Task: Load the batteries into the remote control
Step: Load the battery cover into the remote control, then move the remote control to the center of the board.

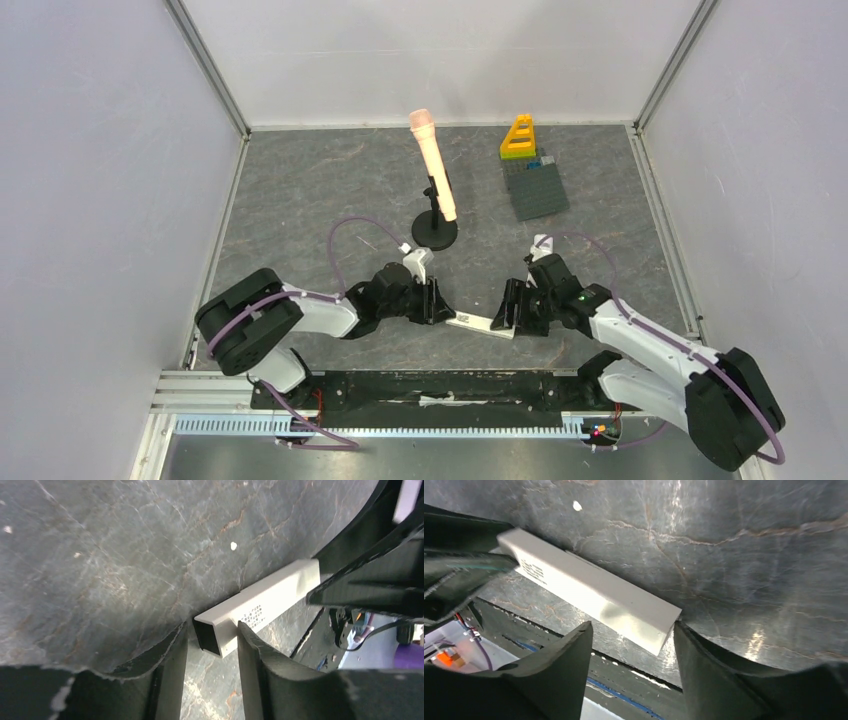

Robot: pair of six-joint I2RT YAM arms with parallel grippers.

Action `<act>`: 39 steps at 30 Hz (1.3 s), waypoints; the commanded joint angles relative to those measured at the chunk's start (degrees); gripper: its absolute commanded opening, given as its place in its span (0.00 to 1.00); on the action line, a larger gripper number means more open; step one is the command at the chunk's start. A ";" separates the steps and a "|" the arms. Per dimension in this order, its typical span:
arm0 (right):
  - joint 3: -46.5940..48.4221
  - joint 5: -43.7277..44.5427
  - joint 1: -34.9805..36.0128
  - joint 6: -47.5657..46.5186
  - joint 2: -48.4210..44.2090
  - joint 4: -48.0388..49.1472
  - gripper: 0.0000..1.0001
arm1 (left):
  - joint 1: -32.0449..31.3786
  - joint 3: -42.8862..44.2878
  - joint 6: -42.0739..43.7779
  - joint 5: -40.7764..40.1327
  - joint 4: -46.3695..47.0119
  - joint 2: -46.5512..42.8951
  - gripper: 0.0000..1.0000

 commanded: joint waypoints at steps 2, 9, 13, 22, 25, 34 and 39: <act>5.80 5.45 -0.44 -4.57 -5.53 -2.91 0.68 | -1.36 5.74 4.92 -0.38 -18.44 -4.04 0.54; 10.40 5.52 -0.45 -17.85 -7.33 -5.19 0.79 | -0.93 12.28 8.47 -9.07 -30.28 -11.37 0.73; 10.72 1.30 0.32 -27.84 -4.57 -1.39 0.79 | -0.66 12.10 8.00 -16.88 -37.29 -18.61 0.74; 13.61 9.97 15.02 -37.82 6.48 4.32 0.80 | -0.56 10.65 5.95 -29.47 -51.58 -40.61 0.75; 13.95 14.96 17.84 -40.53 9.94 5.19 0.80 | -0.51 11.10 6.04 -31.25 -55.08 -45.83 0.76; 13.67 17.75 21.05 -44.29 15.86 7.70 0.72 | -0.48 13.39 7.32 -33.61 -60.89 -52.10 0.77; 13.89 22.08 20.90 -41.41 15.37 8.53 0.48 | -0.48 13.75 7.83 -34.15 -61.61 -52.74 0.77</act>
